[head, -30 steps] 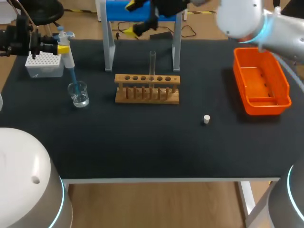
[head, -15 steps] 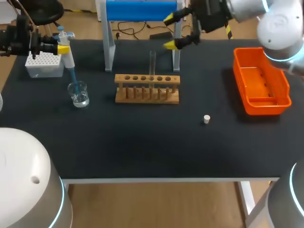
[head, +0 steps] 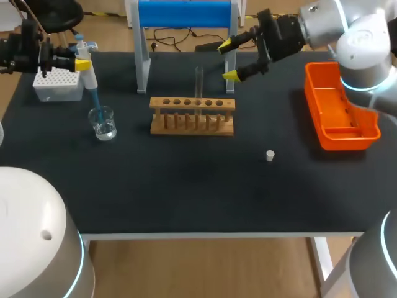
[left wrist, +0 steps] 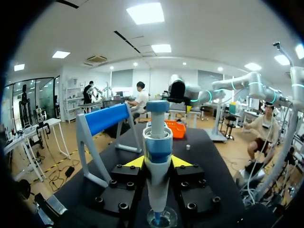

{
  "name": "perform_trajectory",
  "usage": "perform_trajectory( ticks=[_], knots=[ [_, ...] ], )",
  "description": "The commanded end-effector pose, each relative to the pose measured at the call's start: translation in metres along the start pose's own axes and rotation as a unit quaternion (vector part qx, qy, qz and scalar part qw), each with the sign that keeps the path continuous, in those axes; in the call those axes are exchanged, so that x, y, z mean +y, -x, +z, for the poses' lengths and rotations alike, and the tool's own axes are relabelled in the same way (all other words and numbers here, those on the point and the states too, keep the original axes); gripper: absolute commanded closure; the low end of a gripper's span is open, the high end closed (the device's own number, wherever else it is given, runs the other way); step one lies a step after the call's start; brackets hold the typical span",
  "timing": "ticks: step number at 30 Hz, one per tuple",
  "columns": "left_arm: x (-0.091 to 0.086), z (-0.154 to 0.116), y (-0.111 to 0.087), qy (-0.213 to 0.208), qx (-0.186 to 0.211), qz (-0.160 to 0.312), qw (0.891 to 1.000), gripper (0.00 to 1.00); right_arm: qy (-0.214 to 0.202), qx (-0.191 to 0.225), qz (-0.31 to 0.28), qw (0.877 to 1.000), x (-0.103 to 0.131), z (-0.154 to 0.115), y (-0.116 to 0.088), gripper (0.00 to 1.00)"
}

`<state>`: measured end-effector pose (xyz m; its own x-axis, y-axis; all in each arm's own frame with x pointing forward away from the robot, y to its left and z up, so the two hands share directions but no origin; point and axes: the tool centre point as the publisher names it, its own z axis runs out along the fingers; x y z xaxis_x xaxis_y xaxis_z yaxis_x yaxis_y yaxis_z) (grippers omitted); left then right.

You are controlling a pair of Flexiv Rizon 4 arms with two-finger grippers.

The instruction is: Invert the test tube, pick up the pipette, mount the tip to pipette, aspirate from beaker and dispense into the tube, eject the tip, return the pipette, and cap with the stopper.

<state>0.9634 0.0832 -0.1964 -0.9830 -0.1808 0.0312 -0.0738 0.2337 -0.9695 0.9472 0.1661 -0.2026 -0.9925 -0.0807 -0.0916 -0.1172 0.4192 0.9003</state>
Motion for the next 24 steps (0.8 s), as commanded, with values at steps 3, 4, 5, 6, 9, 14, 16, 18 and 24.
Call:
perform_trajectory(
  ticks=[3,4,5,6,9,14,16,18,24],
  knots=[
    [-0.001,0.0,0.0,0.001,0.0,0.0,1.0,1.0,0.02,0.019,0.005,1.0,-0.02,0.019,0.013,0.0],
    [-0.001,0.0,0.0,0.001,0.0,0.0,1.0,1.0,0.018,0.021,0.007,1.0,-0.022,0.021,0.014,0.0],
    [-0.001,0.0,0.0,0.001,0.0,0.0,1.0,1.0,0.018,0.025,0.009,0.999,-0.024,0.022,0.014,0.0],
    [-0.001,0.0,0.0,0.001,0.0,0.0,1.0,1.0,0.018,0.025,0.009,0.999,-0.025,0.023,0.015,0.0],
    [-0.001,0.0,0.0,0.001,0.0,0.0,1.0,1.0,0.009,0.027,0.016,0.999,-0.031,0.029,0.016,0.0],
    [-0.001,0.0,0.0,0.001,0.0,0.0,1.0,1.0,0.011,0.024,0.02,0.999,-0.032,0.03,0.017,0.0],
    [-0.001,0.0,0.0,0.001,0.0,0.0,1.0,1.0,0.011,0.024,0.02,0.999,-0.032,0.03,0.017,0.0],
    [-0.001,0.0,0.0,0.001,0.0,0.0,1.0,1.0,0.011,0.024,0.02,0.999,-0.032,0.03,0.017,0.0],
    [-0.001,0.0,0.0,0.001,0.0,0.0,1.0,1.0,0.011,0.024,0.02,0.999,-0.032,0.03,0.017,0.0]
  ],
)
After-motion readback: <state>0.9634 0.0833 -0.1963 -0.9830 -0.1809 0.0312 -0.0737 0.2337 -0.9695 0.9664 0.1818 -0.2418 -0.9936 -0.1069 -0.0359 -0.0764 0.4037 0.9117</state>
